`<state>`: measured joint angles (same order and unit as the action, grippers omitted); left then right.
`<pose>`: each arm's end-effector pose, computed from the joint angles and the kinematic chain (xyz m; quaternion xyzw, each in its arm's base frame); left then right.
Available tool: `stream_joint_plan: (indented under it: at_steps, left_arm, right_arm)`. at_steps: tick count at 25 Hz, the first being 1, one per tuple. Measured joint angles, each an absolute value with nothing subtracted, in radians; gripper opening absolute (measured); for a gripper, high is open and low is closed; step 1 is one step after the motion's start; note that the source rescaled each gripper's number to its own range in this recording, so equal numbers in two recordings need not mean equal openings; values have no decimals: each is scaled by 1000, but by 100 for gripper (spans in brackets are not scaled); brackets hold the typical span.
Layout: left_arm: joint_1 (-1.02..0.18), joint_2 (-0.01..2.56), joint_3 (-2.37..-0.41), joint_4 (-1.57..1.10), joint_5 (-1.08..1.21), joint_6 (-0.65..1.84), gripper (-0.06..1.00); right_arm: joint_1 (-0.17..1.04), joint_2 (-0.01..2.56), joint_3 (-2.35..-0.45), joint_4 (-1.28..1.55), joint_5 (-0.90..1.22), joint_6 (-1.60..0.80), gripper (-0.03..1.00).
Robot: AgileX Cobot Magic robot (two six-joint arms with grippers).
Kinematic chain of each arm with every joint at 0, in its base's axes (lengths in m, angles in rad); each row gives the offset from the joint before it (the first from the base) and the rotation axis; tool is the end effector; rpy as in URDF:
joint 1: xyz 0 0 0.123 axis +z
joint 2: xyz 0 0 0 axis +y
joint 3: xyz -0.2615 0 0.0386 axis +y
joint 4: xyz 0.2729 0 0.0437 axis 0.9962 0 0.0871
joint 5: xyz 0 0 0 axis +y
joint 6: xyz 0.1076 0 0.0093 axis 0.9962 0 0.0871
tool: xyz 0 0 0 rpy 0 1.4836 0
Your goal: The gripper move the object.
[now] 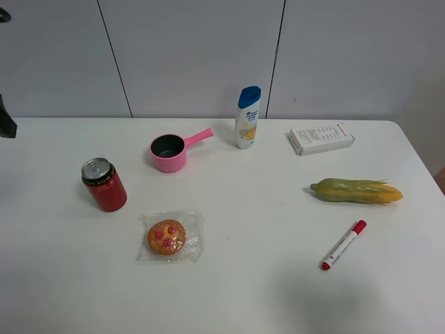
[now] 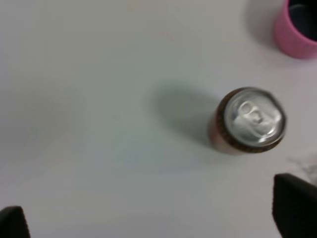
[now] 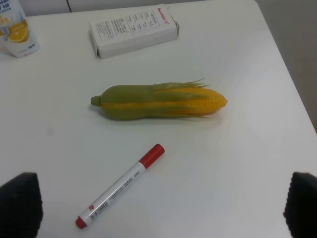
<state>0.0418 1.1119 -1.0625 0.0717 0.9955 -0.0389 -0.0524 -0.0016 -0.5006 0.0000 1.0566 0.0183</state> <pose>0.2551 0.0172 0.3166 -0.0289 0.9524 0.0350 0.3015 0.0529 -0.0028 0.2821 0.0301 0.8511 -0.0089 0.5241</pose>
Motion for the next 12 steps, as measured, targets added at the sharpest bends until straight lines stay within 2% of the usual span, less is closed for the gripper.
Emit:
stream_joint_plan:
  at_steps: [6, 12]
  left_arm:
    - [117, 928, -1063, 66, 1157, -28, 97]
    - [117, 740, -1063, 62, 1157, -139, 97]
  right_arm:
    - [-52, -2, -501, 0, 1057, 18, 100]
    - [-52, -2, -501, 0, 1057, 18, 100]
